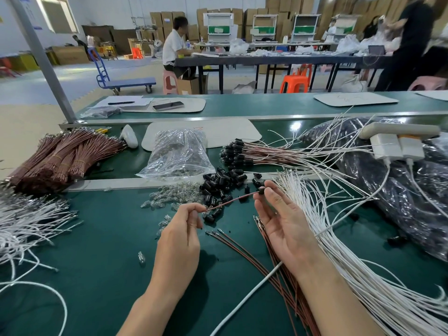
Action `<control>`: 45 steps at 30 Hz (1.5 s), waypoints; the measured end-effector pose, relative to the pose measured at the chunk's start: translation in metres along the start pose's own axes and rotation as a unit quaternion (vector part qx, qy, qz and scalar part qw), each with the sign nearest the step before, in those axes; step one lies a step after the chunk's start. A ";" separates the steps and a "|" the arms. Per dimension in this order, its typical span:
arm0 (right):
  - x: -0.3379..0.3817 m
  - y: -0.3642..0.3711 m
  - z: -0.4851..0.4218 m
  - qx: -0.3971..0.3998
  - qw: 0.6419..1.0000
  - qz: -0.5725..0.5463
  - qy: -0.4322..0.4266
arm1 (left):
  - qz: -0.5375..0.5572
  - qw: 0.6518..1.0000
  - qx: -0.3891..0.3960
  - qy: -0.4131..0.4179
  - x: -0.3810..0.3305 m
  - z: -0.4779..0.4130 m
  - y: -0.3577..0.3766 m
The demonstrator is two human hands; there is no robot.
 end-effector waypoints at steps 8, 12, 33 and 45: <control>-0.002 0.002 0.002 0.003 1.000 0.024 0.017 | 0.007 1.000 0.007 0.002 0.000 -0.001 0.000; -0.006 0.004 0.002 0.027 0.998 0.052 0.026 | 0.010 1.000 0.016 0.015 -0.002 0.000 0.001; -0.015 0.009 0.008 0.080 0.980 0.181 -0.005 | 0.000 0.997 0.020 0.071 -0.010 0.003 0.001; -0.017 0.008 0.007 0.121 0.973 0.195 0.013 | -0.019 0.997 0.023 0.073 -0.008 0.002 0.002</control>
Point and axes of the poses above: each hand's wrist, its own z-axis away from the middle knuckle, its own y-axis out of the palm, x = y × z, the point moved 2 cm from there along -z, towards the middle knuckle, and after that the axes turned 2 degrees about -x, right-handed, at the moved point
